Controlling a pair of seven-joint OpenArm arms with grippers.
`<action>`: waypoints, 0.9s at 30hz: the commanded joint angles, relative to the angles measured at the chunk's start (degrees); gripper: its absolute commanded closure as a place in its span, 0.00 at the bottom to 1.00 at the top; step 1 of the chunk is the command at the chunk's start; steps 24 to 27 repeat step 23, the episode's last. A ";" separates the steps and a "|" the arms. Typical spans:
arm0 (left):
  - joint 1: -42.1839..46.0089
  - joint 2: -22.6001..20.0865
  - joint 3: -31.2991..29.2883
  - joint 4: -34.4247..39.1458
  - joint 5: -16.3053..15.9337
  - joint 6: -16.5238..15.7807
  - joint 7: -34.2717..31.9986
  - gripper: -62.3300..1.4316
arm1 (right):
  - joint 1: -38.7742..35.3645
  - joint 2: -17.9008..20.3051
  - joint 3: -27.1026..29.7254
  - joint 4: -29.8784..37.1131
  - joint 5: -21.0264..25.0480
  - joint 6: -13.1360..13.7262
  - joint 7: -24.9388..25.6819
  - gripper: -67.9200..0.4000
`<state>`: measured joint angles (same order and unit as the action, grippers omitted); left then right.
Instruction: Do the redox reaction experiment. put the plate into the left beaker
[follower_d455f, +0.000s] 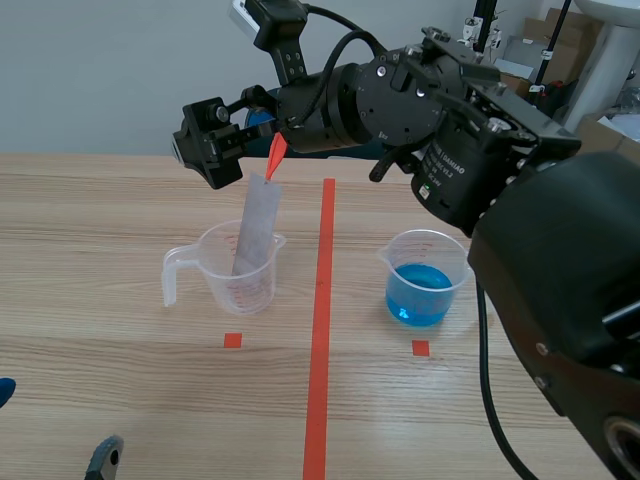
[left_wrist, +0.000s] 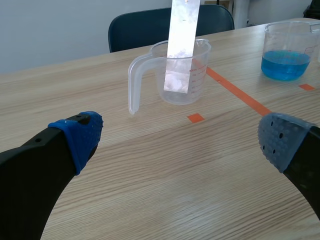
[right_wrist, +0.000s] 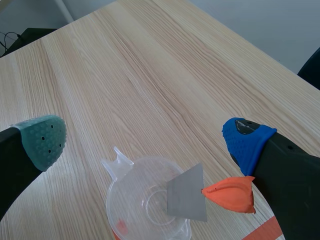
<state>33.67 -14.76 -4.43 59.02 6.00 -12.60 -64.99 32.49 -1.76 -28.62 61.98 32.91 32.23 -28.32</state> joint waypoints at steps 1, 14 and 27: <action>0.59 -0.37 -0.31 0.66 -0.39 0.02 -0.98 0.00 | 1.46 -0.46 0.04 0.52 0.70 0.17 0.81 0.00; 0.59 -0.37 -0.31 0.66 -0.39 0.02 -1.01 0.00 | -2.27 0.81 0.04 0.52 -0.57 0.24 7.02 0.00; 0.59 -0.37 -0.31 0.66 -0.39 0.02 -1.01 0.00 | -7.10 1.79 0.04 0.52 -6.36 0.37 16.96 0.00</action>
